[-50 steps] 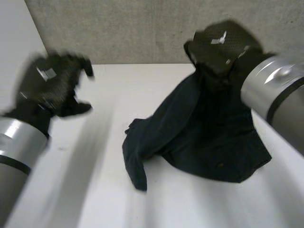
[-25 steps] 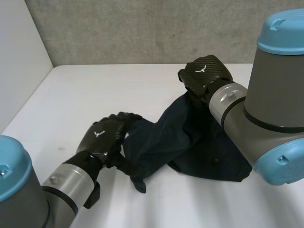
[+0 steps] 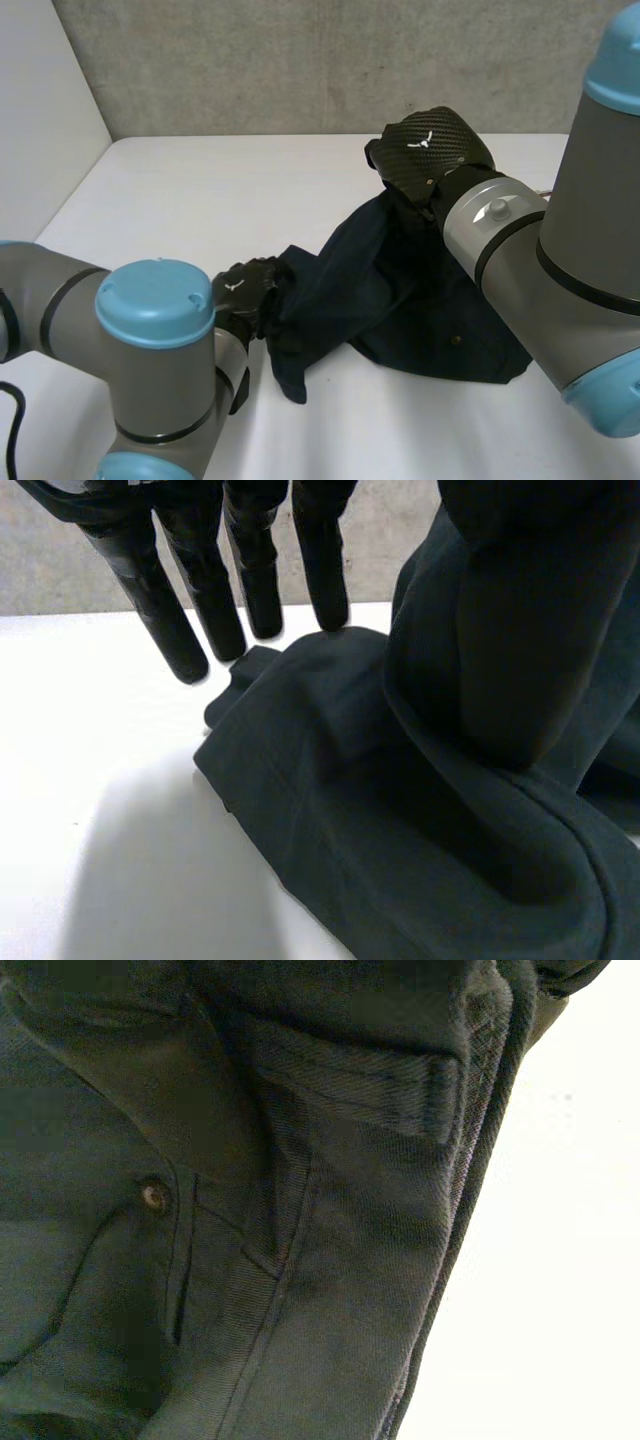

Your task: Fold the shorts.

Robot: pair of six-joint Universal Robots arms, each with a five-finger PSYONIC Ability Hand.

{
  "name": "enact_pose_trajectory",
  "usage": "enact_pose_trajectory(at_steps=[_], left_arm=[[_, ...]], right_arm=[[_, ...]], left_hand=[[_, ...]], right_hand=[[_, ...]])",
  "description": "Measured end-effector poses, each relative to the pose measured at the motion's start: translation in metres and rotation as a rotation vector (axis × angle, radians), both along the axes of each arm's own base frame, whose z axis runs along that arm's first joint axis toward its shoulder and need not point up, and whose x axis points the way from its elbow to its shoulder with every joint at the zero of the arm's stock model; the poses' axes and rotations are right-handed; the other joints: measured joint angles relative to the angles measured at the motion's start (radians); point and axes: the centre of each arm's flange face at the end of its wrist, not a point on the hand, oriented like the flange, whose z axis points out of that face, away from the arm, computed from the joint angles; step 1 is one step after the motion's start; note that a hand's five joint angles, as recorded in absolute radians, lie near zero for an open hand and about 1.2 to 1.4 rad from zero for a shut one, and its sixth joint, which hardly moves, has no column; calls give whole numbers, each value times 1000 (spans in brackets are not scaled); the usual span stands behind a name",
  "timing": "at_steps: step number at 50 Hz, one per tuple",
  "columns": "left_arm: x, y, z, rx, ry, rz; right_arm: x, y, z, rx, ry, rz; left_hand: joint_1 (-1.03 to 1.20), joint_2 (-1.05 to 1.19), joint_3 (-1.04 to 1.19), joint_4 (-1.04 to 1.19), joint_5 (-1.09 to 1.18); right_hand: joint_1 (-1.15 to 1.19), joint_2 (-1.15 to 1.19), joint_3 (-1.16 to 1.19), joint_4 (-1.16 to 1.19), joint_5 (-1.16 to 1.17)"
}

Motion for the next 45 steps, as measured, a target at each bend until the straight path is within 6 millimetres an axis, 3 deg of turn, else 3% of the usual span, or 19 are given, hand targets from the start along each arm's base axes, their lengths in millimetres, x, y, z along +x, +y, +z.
enact_pose_trajectory(at_steps=[2, 4, 6, 12, 17, 22, 28, 33, 38, 45], left_arm=[[-1, -1, -1, 4, 2, 1], [-1, -2, -1, 5, 4, 2], [0, -3, 0, 4, 3, 2], [5, -6, 14, -26, 1, 15], [27, -21, 61, -157, -17, 61], [52, -26, 130, -394, -54, 106], [75, -2, 219, -748, -122, 130], [85, 26, 262, -950, -150, 123], [85, 32, 267, -986, -173, 90], [64, -4, 218, -816, -261, 22]], right_arm=[[0, 0, 1, -1, -1, 0], [-1, 0, 1, -2, -1, -1], [-1, 0, 1, -3, -1, -2], [-2, -1, 5, -15, -2, -5], [-7, 1, 20, -52, -10, -6], [-14, 9, 46, -124, -20, -2], [-25, 23, 80, -208, -31, -3], [-34, 34, 96, -224, -15, -1], [-39, 40, 94, -186, 30, 4], [-35, 29, 75, -118, 76, 15]], left_hand=[[270, 248, 253, 254, 245], [342, 316, 320, 307, 297], [622, 602, 604, 605, 593], [687, 745, 747, 754, 695], [687, 745, 747, 756, 695], [687, 745, 747, 756, 695], [687, 746, 747, 757, 695], [687, 749, 752, 757, 695], [687, 749, 752, 757, 695], [687, 749, 752, 757, 716]], right_hand=[[0, 0, 0, 0, 0], [0, 0, 0, 0, 0], [0, 0, 0, 0, 0], [0, 0, 0, 0, 0], [0, 0, 0, 0, 0], [0, 0, 0, 0, 0], [0, 0, 0, 0, 0], [0, 0, 0, 0, 0], [0, 0, 0, 0, 0], [0, 0, 0, 0, 0]])
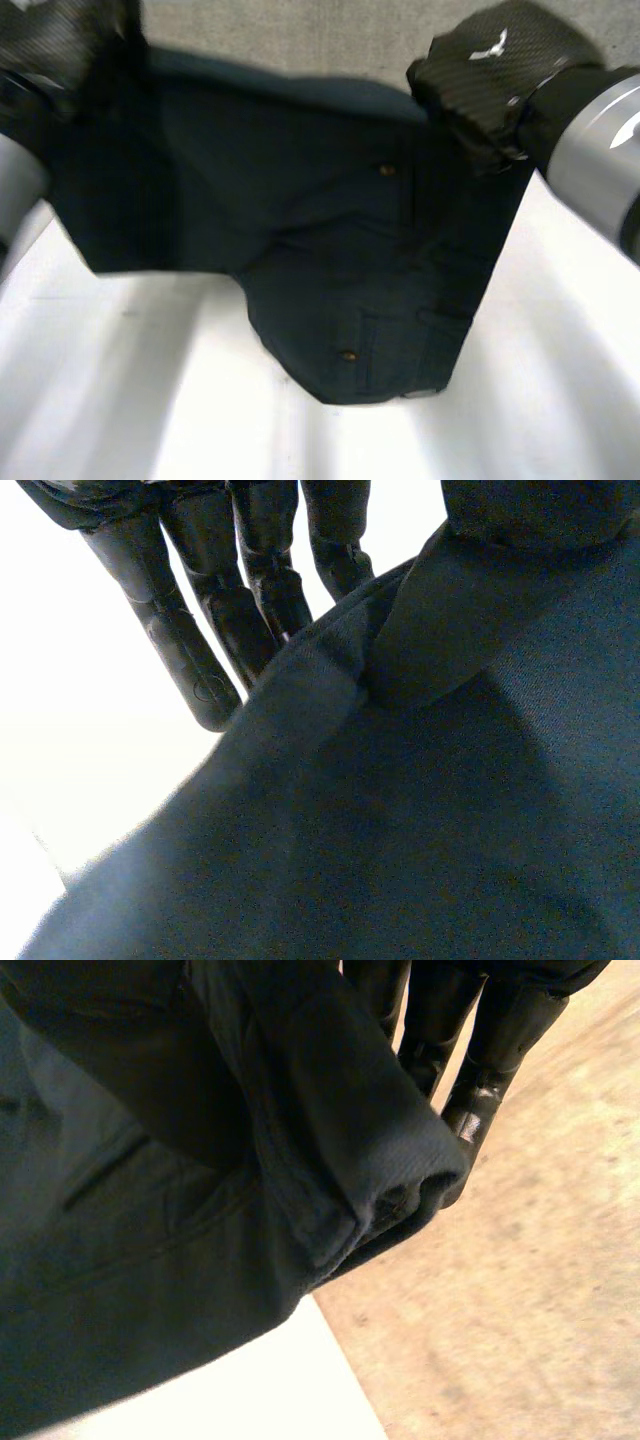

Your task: Fold the shorts.

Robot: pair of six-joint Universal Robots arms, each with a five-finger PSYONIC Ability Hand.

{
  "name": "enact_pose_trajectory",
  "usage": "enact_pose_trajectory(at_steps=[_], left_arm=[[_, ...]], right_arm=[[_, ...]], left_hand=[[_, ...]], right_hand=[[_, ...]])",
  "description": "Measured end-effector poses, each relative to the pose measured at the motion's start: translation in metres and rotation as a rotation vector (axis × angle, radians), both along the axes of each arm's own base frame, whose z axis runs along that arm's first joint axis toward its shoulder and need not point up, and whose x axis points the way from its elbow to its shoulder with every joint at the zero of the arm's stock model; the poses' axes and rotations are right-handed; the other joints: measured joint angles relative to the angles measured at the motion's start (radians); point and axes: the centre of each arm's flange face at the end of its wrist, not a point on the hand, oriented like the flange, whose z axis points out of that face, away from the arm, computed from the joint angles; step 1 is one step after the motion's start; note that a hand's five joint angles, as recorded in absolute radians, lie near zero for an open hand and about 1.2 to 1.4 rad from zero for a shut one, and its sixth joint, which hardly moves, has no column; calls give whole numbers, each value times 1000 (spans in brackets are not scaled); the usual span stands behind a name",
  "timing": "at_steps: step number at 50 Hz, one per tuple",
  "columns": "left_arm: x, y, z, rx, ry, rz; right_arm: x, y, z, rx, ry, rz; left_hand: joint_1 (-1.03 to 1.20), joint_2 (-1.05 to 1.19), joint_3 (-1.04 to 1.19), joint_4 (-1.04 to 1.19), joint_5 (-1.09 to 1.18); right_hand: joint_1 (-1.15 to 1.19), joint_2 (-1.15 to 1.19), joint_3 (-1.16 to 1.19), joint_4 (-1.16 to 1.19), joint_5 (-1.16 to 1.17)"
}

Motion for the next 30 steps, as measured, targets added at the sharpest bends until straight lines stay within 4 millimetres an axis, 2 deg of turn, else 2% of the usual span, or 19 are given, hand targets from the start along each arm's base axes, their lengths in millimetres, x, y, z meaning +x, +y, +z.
enact_pose_trajectory(at_steps=[2, 5, 7, 9, 10, 11, 13, 14, 16, 17, 18, 19, 20, 21, 22, 23, 25, 27, 30], left_arm=[[-8, -16, -24, 73, -39, 4], [-17, -33, -47, 136, -79, 9], [-25, -51, -68, 181, -116, 16], [-31, -65, -81, 197, -137, 22], [-32, -67, -82, 197, -140, 23], [-37, -82, -89, 185, -149, 30], [-42, -93, -92, 166, -153, 36], [-46, -105, -91, 128, -151, 43], [-48, -109, -90, 109, -148, 46], [-58, -131, -71, -46, -119, 69], [-61, -140, -59, -134, -101, 84], [-63, -144, -49, -197, -88, 96], [-63, -144, -49, -197, -88, 96], [-66, -153, -25, -350, -50, 126], [-67, -157, 5, -529, -2, 159], [-67, -157, 10, -564, 8, 166], [-66, -153, 37, -726, 56, 191], [-66, -148, 50, -811, 82, 198], [-66, -142, 54, -841, 97, 179]], right_arm=[[5, -11, -13, 34, 20, -1], [12, -25, -28, 67, 39, -6], [20, -41, -43, 89, 53, -11], [27, -55, -55, 91, 56, -15], [29, -58, -57, 89, 56, -15], [37, -71, -65, 73, 48, -18], [40, -76, -67, 63, 44, -19], [48, -90, -71, 28, 24, -21], [51, -96, -71, 7, 12, -22], [64, -118, -63, -110, -60, -26], [70, -129, -54, -186, -107, -28], [71, -132, -51, -211, -122, -28], [71, -132, -51, -211, -122, -28], [76, -142, -40, -294, -174, -28], [80, -154, -16, -450, -271, -24], [81, -156, -12, -480, -289, -22], [80, -160, 8, -604, -362, -15], [79, -161, 17, -654, -390, -12], [75, -158, 29, -732, -431, -4]], left_hand=[[0, 0, 0, 0, 0], [0, 0, 0, 0, 0], [0, 0, 0, 0, 0], [0, 0, 0, 0, 0], [0, 0, 0, 0, 0], [0, 0, 0, 0, 0], [0, 0, 0, 0, 0], [0, 0, 0, 0, 0], [0, 1, 2, 0, 0], [0, 2, 3, 0, 0], [0, 2, 3, 1, 0], [0, 2, 3, 1, 0], [0, 2, 3, 1, 0], [0, 2, 3, 1, 0], [0, 2, 3, 1, 0], [0, 2, 3, 1, 0], [0, 2, 3, 1, 0], [0, 2, 3, 1, 0], [0, 2, 3, 1, 0]], right_hand=[[0, 0, 0, 0, 0], [0, 0, 0, 0, 1], [0, 0, 0, 0, 2], [0, 0, 0, 0, 2], [0, 0, 0, 0, 2], [0, 0, 0, 0, 2], [0, 0, 0, 0, 2], [0, 0, 0, 0, 2], [0, 0, 0, 0, 2], [2, 4, 0, 6, 2], [3, 5, 0, 6, 2], [3, 5, 0, 6, 2], [3, 5, 0, 6, 2], [3, 5, 0, 6, 2], [3, 5, 0, 6, 2], [3, 5, 0, 6, 2], [3, 5, 0, 6, 2], [3, 5, 0, 6, 2], [3, 5, 0, 6, 2]])
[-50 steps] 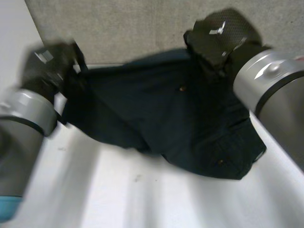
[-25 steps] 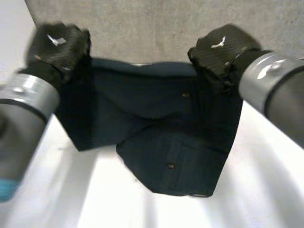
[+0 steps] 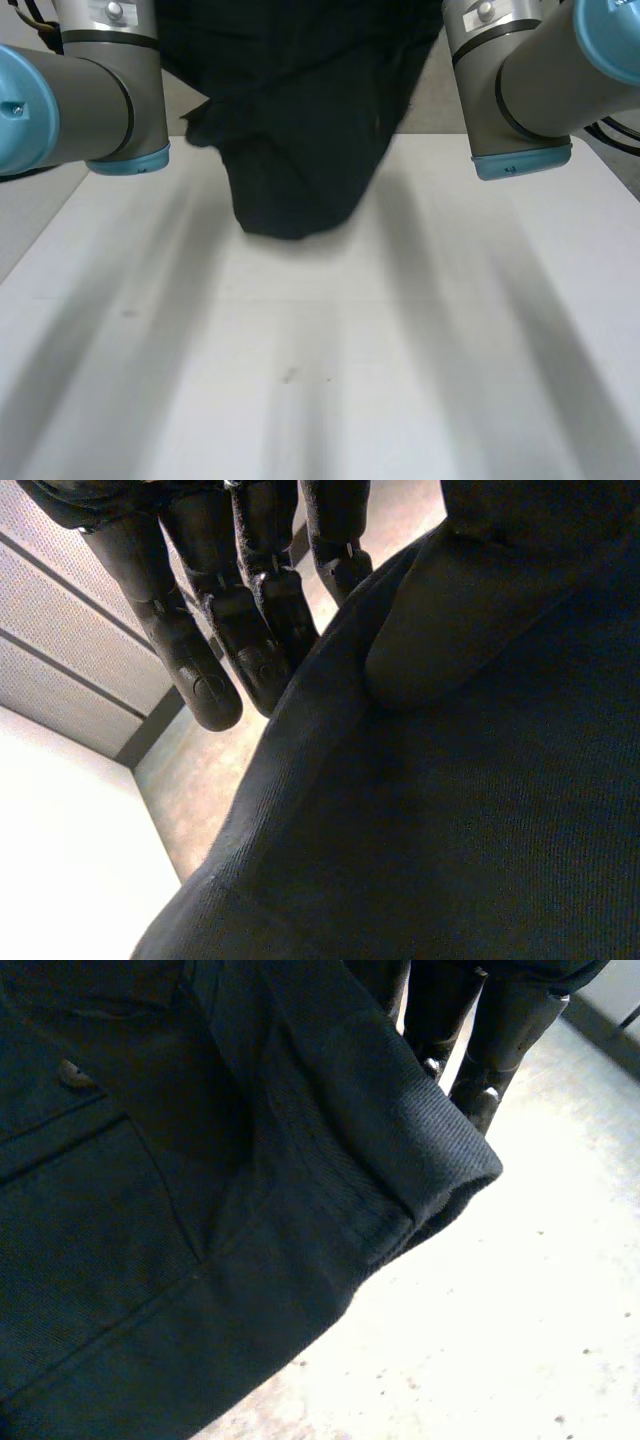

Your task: Fold the shorts.

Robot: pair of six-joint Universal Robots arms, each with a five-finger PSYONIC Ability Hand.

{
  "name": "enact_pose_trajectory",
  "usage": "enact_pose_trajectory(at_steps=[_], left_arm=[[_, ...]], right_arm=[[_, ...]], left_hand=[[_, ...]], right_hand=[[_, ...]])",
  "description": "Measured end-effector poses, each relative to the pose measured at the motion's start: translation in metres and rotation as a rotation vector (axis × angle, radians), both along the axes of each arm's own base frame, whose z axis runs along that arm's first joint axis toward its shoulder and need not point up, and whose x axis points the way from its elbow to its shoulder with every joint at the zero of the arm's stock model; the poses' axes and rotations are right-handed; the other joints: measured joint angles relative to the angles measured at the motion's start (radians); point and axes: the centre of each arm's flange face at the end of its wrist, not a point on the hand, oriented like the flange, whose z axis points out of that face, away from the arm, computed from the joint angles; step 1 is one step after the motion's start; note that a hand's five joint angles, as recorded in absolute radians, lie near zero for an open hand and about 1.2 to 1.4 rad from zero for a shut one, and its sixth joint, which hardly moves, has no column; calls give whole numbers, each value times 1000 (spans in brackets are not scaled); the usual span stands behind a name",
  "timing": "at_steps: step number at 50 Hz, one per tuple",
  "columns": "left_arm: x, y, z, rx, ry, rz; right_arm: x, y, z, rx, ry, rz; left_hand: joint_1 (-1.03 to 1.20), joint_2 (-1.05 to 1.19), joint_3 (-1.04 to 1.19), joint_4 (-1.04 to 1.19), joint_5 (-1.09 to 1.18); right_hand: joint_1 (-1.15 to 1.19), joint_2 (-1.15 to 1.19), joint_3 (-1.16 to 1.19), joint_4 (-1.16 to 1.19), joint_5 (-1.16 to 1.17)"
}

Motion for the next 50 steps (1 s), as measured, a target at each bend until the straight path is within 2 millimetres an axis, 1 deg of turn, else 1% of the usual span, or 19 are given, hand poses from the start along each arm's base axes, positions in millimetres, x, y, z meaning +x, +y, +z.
enact_pose_trajectory(at_steps=[5, 9, 13, 14, 16, 17, 18, 20, 21, 22, 24, 26, 30, 31, 37, 41, 42, 45, 50], left_arm=[[0, 2, -22, 103, -26, -55], [1, 2, -58, 257, -66, -91], [2, 6, -109, 454, -136, -106], [2, 8, -118, 491, -151, -107], [3, 17, -153, 628, -209, -110], [3, 17, -153, 628, -209, -110], [3, 25, -174, 717, -250, -113], [3, 35, -192, 797, -290, -119], [2, 46, -208, 877, -332, -128], [2, 54, -216, 922, -356, -133], [2, 58, -221, 948, -370, -136], [2, 82, -242, 1070, -440, -148], [6, 98, -253, 1145, -482, -146], [8, 105, -258, 1175, -496, -140], [19, 115, -270, 1234, -509, -103], [25, 119, -277, 1259, -512, -87], [27, 121, -281, 1267, -513, -83], [30, 124, -286, 1274, -512, -78], [32, 126, -291, 1265, -503, -76]], right_arm=[[-2, 3, -12, 38, 26, 4], [-1, 4, -41, 150, 93, 6], [1, 3, -91, 339, 210, 6], [1, 3, -96, 358, 221, 6], [0, 4, -135, 494, 307, 3], [0, 4, -135, 494, 307, 3], [-2, 7, -158, 581, 360, 0], [-5, 11, -178, 656, 405, -5], [-9, 15, -195, 723, 443, -11], [-12, 18, -203, 761, 464, -16], [-13, 20, -207, 778, 474, -19], [-23, 32, -226, 869, 523, -33], [-32, 43, -232, 913, 547, -39], [-41, 54, -234, 945, 563, -41], [-64, 80, -239, 1011, 588, -34], [-74, 92, -242, 1050, 582, -21], [-78, 96, -243, 1072, 570, -15], [-86, 102, -247, 1120, 535, -4], [-94, 103, -252, 1182, 463, 15]], left_hand=[[0, 0, 0, 0, 0], [0, 0, 0, 0, 0], [0, 0, 0, 1, 9], [0, 0, 0, 1, 9], [-1, 0, 0, 3, 9], [-1, 0, 0, 3, 9], [-1, 0, 0, 3, 9], [-1, 0, 0, 3, 9], [-1, 0, 0, 3, 9], [-1, 0, 0, 3, 9], [-1, 0, 0, 3, 9], [-1, 0, 0, 3, 9], [-1, 0, 0, 3, 9], [-1, 0, 0, 3, 9], [0, 0, -1, 3, 8], [-103, -144, -141, -148, -101], [-262, -299, -293, -302, -258], [-375, -419, -412, -423, -384], [-427, -488, -483, -496, -457]], right_hand=[[0, 0, 0, 0, 1], [0, 0, 0, 0, 1], [0, 0, 0, 0, 1], [0, 0, 0, 0, 1], [0, 0, 0, 0, 1], [0, 0, 0, 0, 1], [0, 0, 0, 0, 1], [0, 0, 0, 0, 2], [0, 0, 0, 0, 2], [0, 0, 0, 0, 2], [0, 0, 0, 0, 2], [0, 0, 0, 0, 2], [0, 0, 0, 0, 2], [0, 0, 0, 0, 2], [0, 0, 0, 0, 2], [0, 0, 0, 0, 2], [0, 0, 0, 0, 2], [0, 0, 0, 0, 2], [0, 0, 0, 0, 2]])
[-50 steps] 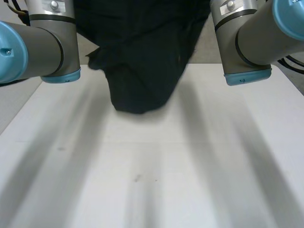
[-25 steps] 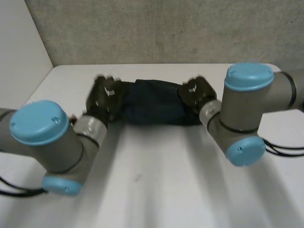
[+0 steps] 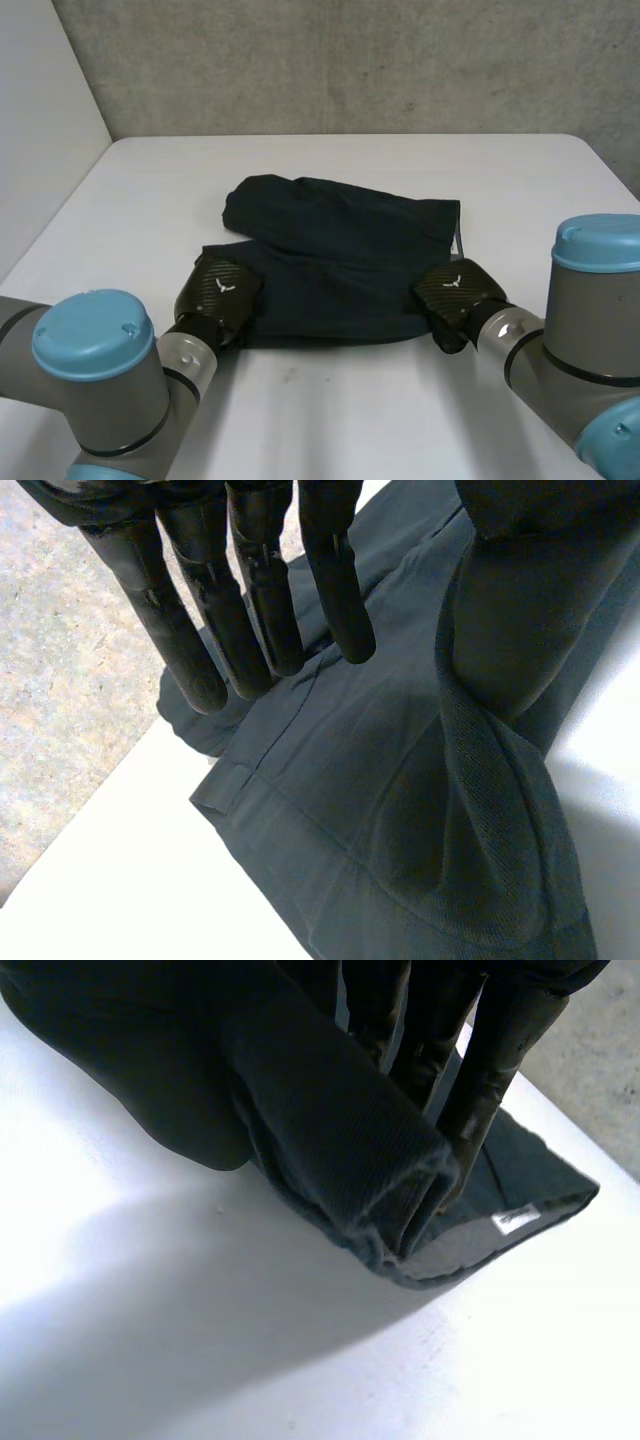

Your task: Fold the shorts.

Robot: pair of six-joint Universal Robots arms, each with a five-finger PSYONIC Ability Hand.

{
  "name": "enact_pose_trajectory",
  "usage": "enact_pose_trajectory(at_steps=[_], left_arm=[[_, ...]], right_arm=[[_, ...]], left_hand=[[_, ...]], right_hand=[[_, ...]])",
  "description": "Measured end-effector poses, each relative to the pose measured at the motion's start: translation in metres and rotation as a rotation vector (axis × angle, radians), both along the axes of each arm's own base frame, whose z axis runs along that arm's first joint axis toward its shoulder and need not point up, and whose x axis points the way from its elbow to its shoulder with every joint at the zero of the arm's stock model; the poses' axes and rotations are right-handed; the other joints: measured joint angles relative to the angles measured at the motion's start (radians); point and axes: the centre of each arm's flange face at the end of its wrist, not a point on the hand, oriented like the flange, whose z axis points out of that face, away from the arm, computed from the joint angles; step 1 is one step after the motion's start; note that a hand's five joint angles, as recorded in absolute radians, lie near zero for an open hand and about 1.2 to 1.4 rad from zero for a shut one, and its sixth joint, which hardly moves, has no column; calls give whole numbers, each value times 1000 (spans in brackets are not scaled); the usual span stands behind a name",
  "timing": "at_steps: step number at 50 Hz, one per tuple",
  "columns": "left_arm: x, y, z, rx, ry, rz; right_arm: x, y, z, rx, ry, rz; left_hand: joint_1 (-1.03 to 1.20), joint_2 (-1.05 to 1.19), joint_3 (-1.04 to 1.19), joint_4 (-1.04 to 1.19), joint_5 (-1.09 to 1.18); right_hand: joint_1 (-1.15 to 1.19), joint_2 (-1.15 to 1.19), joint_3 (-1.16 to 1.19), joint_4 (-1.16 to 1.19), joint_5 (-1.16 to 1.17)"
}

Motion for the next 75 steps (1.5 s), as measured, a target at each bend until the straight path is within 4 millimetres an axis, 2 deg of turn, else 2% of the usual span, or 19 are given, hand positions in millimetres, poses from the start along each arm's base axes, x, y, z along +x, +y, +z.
enact_pose_trajectory(at_steps=[6, 22, 25, 29, 30, 34, 38, 39, 40, 42, 43, 45, 48, 52, 55, 59, 65, 71, 75], left_arm=[[3, 2, -4, 3, 1, 8], [18, 20, -10, 91, 27, 34], [19, 22, -12, 106, 24, 38], [20, 23, -13, 113, 18, 40], [21, 23, -13, 111, 16, 40], [21, 23, -7, 95, 13, 47], [25, 23, 15, 42, 20, 76], [25, 23, 15, 42, 20, 76], [28, 25, 29, 11, 26, 86], [28, 25, 29, 11, 26, 86], [33, 30, 53, -40, 33, 93], [36, 35, 72, -83, 41, 93], [47, 51, 118, -183, 59, 89], [59, 71, 151, -238, 63, 83], [66, 84, 162, -237, 52, 77], [70, 92, 161, -206, 28, 66], [65, 89, 134, -90, -51, 32], [46, 59, 99, -45, -135, 9], [28, 27, 79, -84, -186, -3]], right_arm=[[-7, -5, -3, 37, -63, -34], [-8, -9, -3, 26, -72, -40], [-8, -9, -3, 24, -72, -41], [-8, -9, -2, 21, -72, -42], [-8, -9, -1, 17, -74, -43], [-8, -9, 8, -3, -82, -43], [-9, -7, 29, -53, -97, -39], [-9, -7, 29, -53, -97, -39], [-10, -4, 41, -74, -102, -36], [-10, -4, 41, -74, -102, -36], [-13, 2, 63, -101, -106, -31], [-15, 5, 74, -112, -106, -28], [-22, 22, 111, -142, -92, -14], [-30, 40, 136, -156, -52, 3], [-36, 52, 146, -159, -7, 19], [-41, 60, 148, -147, 48, 33], [-49, 61, 125, -60, 137, 41], [-47, 45, 86, 87, 199, 40], [-45, 30, 66, 147, 219, 33]], left_hand=[[-24, -29, -27, -25, -29], [-6, -7, -9, -8, -8], [175, 159, 149, 157, 151], [303, 302, 286, 296, 286], [411, 412, 399, 412, 398], [417, 481, 475, 490, 438], [417, 482, 476, 494, 438], [417, 482, 476, 494, 438], [417, 482, 476, 494, 438], [417, 482, 476, 494, 438], [417, 483, 478, 494, 438], [417, 485, 479, 494, 438], [417, 485, 479, 494, 438], [417, 485, 479, 494, 438], [417, 485, 479, 494, 438], [417, 485, 479, 495, 439], [417, 487, 480, 495, 457], [417, 487, 480, 495, 457], [417, 487, 480, 495, 457]], right_hand=[[0, 0, 0, 0, 0], [0, 0, 0, 0, 0], [0, 0, 0, 0, 0], [0, 0, 0, 0, 0], [0, 0, 0, 0, 0], [0, 0, 0, 0, 0], [0, 0, 0, 0, 0], [0, 0, 0, 0, 0], [0, 0, 0, 0, 0], [0, 0, 0, 0, 0], [0, 0, 0, 0, 0], [0, 0, 0, 0, 0], [0, 0, 0, 0, 0], [0, 0, 0, 0, 0], [0, 0, 0, 0, 0], [0, 0, 0, 0, 0], [0, 0, 0, 0, 0], [0, 0, 0, 0, 0], [0, 0, 0, 0, 0]])
